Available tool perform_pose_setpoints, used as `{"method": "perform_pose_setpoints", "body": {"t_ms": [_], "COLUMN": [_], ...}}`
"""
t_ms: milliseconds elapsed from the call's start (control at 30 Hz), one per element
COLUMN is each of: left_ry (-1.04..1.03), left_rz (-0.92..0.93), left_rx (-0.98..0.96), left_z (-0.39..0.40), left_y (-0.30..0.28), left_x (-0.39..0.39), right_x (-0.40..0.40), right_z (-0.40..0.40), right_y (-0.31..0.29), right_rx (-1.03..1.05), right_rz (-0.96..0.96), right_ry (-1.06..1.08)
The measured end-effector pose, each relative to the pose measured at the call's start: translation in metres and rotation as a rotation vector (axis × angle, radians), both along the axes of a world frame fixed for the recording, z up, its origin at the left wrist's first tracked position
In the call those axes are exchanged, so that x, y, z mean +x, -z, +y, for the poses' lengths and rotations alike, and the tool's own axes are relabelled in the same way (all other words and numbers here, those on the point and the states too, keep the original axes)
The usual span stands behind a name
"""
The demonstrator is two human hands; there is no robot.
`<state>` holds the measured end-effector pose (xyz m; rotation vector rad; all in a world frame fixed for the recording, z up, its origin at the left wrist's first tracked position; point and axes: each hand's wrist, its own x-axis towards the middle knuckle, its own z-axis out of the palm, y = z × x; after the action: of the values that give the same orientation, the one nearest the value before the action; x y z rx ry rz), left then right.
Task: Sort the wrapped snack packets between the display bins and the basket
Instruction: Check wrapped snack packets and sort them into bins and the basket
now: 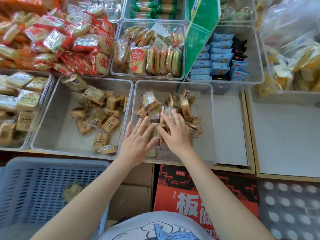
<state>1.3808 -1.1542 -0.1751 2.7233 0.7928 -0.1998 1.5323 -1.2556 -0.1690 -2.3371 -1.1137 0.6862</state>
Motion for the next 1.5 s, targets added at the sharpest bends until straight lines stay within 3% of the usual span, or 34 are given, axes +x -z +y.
{"method": "perform_pose_setpoints", "body": {"t_ms": [100, 200, 300, 400, 500, 600, 700, 933, 1200, 1333, 1500], "left_ry": [-0.002, -0.012, -0.077, -0.152, -0.338, -0.49, -0.503, -0.422, -0.491, -0.574, -0.591], "left_rz": [-0.033, -0.119, -0.213, -0.261, -0.307, -0.238, -0.118, -0.084, -0.154, -0.163, -0.145], "left_rx": [-0.028, -0.08, -0.155, -0.069, -0.003, 0.034, 0.074, 0.104, 0.137, 0.134, 0.1], "left_z": [0.001, 0.001, -0.001, 0.003, 0.026, 0.06, 0.083, 0.087, 0.085, 0.087, 0.089], "left_y": [0.001, 0.001, -0.001, -0.002, -0.002, -0.001, 0.003, 0.023, 0.026, 0.027, 0.027], "left_x": [-0.001, -0.006, -0.018, -0.045, -0.091, -0.143, -0.181, -0.211, -0.218, -0.221, -0.222], "right_x": [0.005, 0.01, 0.003, -0.013, -0.042, -0.078, -0.11, -0.151, -0.16, -0.157, -0.147], "right_z": [0.001, 0.002, 0.004, 0.017, 0.05, 0.094, 0.142, 0.196, 0.201, 0.195, 0.183], "right_y": [0.013, 0.011, -0.004, -0.023, -0.043, -0.053, -0.043, 0.006, 0.015, 0.017, 0.005], "right_rx": [-0.1, -0.127, -0.063, 0.057, 0.148, 0.172, -0.009, -0.658, -0.872, -0.813, -0.484], "right_rz": [-0.112, -0.032, 0.044, 0.05, 0.162, 0.284, 0.398, 0.271, 0.297, 0.3, 0.466], "right_ry": [-0.024, 0.065, 0.104, 0.096, 0.016, -0.154, -0.285, -0.542, -0.631, -0.559, -0.371]}}
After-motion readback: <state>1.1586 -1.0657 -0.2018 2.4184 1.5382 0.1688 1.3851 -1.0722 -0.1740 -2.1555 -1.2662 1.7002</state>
